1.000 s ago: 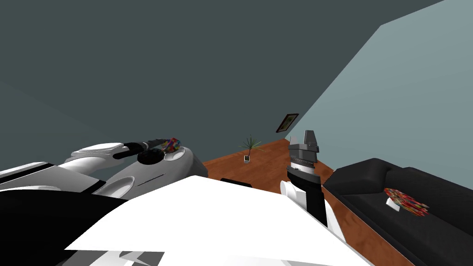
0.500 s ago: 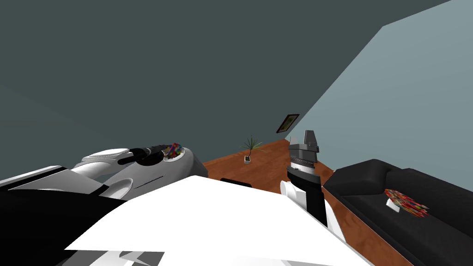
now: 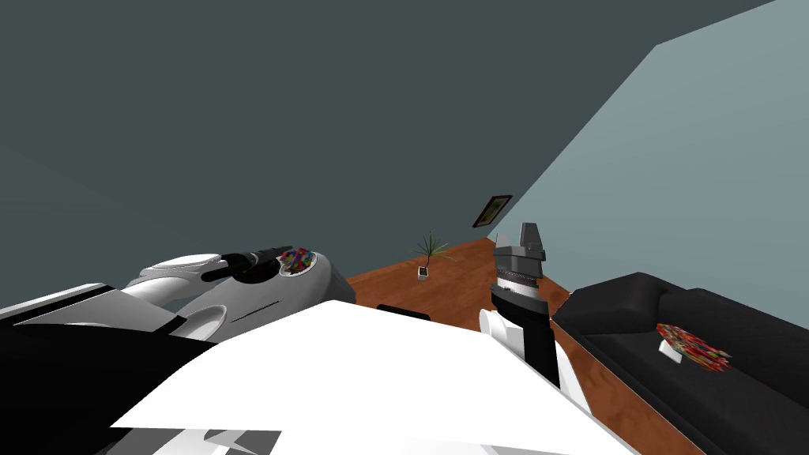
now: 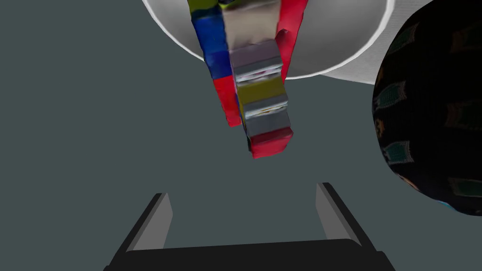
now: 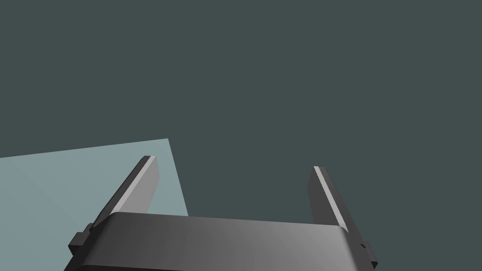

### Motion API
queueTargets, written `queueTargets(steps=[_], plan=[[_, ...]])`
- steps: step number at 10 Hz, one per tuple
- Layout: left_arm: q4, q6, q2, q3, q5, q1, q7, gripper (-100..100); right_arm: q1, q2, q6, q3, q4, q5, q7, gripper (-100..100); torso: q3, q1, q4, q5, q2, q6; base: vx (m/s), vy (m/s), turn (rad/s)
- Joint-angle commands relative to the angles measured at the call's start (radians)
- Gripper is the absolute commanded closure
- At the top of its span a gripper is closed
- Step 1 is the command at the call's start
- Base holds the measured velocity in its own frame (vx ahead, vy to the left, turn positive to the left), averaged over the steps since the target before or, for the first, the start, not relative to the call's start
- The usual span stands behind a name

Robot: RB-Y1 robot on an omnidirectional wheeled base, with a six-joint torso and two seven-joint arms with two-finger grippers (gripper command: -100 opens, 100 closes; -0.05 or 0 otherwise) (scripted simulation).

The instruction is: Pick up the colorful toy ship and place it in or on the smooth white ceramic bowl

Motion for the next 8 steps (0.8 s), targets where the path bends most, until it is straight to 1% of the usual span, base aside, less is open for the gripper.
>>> queueTargets(steps=[1,2,3,4,6,7,8], plan=[[0.000,0.000,0.000,0.000,0.000,0.000,0.000,0,0.000,0.000,0.000,0.000,0.000,0.000,0.000,0,0.000,0.000,0.000,0.000,0.000,0.000,0.000,0.000,0.000],[0.025,0.002,0.007,-0.011,0.004,0.007,0.035,-100,0.000,0.000,0.000,0.000,0.000,0.000,0.000,0,0.000,0.000,0.000,0.000,0.000,0.000,-0.079,0.017,-0.300],[0.025,0.002,0.007,-0.011,0.004,0.007,0.035,-100,0.000,0.000,0.000,0.000,0.000,0.000,0.000,0,0.001,0.001,0.000,0.000,0.003,0.002,-0.102,0.036,-0.210],[0.038,0.003,0.010,-0.016,0.005,0.010,0.052,-100,0.000,0.000,0.000,0.000,0.000,0.000,0.000,0,0.003,0.002,0.001,0.000,0.005,0.000,-0.088,0.046,-0.122],[0.063,0.005,0.017,-0.026,0.009,0.017,0.087,-100,0.000,0.000,0.000,0.000,0.000,0.000,0.000,0,0.003,0.004,0.001,0.001,0.006,0.001,-0.098,0.054,-0.243],[0.063,0.005,0.017,-0.026,0.009,0.017,0.087,-100,0.000,0.000,0.000,0.000,0.000,0.000,0.000,0,0.003,0.003,0.001,0.001,0.006,0.000,-0.070,0.026,-0.061],[0.089,0.007,0.023,-0.037,0.013,0.024,0.122,-100,0.000,0.000,0.000,0.000,0.000,0.000,0.000,0,0.003,0.002,0.001,0.001,0.005,-0.001,-0.103,0.041,-0.253]])
